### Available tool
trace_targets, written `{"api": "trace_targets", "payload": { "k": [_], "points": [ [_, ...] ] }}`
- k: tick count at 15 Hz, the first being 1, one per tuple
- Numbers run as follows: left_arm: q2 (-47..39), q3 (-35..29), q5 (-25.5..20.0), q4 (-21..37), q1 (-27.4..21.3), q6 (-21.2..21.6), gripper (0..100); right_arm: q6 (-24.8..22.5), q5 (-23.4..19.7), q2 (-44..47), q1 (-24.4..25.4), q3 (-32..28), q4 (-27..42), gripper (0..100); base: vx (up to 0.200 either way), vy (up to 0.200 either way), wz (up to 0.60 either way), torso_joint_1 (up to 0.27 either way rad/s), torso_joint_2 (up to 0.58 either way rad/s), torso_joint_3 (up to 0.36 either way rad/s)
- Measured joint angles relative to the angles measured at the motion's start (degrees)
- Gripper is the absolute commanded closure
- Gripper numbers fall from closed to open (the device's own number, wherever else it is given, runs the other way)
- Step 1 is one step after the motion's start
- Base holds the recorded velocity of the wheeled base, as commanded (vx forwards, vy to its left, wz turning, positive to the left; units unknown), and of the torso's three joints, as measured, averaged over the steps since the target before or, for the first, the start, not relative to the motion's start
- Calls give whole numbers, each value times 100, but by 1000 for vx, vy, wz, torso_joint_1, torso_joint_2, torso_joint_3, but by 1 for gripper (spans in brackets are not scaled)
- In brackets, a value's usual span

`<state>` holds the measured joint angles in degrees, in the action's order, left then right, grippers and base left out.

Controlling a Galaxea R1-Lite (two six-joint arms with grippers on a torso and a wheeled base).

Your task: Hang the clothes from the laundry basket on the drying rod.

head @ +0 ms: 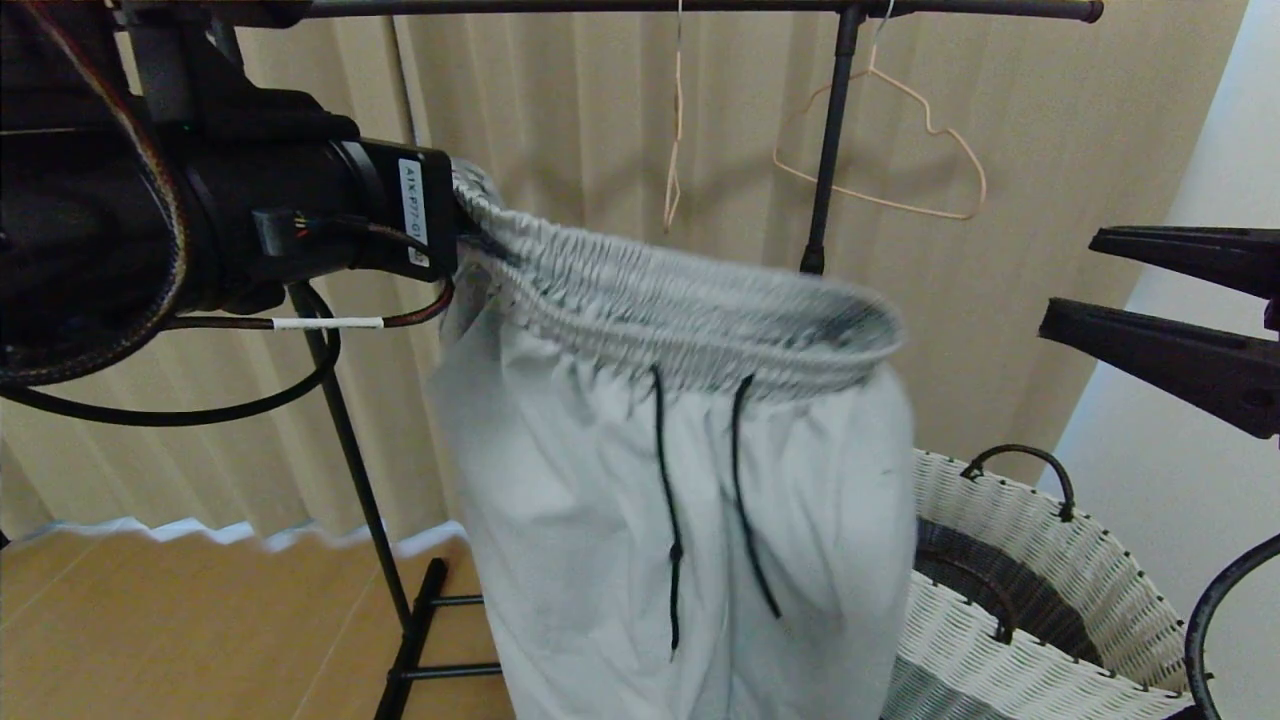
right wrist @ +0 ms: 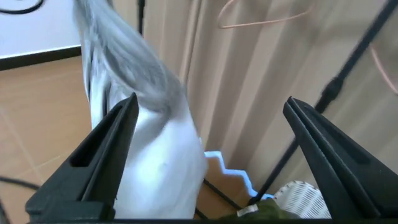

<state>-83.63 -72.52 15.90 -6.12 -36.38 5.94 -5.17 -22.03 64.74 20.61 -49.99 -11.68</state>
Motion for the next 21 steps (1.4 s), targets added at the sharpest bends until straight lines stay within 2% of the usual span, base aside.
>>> {"api": "trace_targets", "payload": {
  "k": [3, 5, 7, 11, 14, 16, 21],
  "points": [
    [-71, -33, 0, 2, -28, 134, 100, -29, -251, 9, 0, 176, -485, 0, 0, 0, 0, 0, 0, 0],
    [-79, -10, 9, 40, -22, 154, 100, -88, -158, 13, -74, 286, -494, 0, 0, 0, 0, 0, 0, 0],
    [2, 113, 9, 76, 11, 156, 100, -402, 224, 9, -369, 391, -450, 0, 0, 0, 0, 0, 0, 0],
    [616, 772, -62, 279, 304, 152, 100, -1033, 1169, -6, -1436, 501, 22, 0, 0, 0, 0, 0, 0, 0],
    [1143, 1373, -343, 289, 619, 126, 100, -1412, 1623, -24, -1882, 837, -252, 0, 0, 0, 0, 0, 0, 0],
    [1517, 1732, -613, 319, 962, 148, 100, -1525, 1910, -26, -2039, 1207, -887, 0, 0, 0, 0, 0, 0, 0],
    [1921, 2118, -670, 279, 1165, 150, 100, -1697, 2042, -24, -2097, 1612, -1301, 0, 0, 0, 0, 0, 0, 0]
  ]
}}
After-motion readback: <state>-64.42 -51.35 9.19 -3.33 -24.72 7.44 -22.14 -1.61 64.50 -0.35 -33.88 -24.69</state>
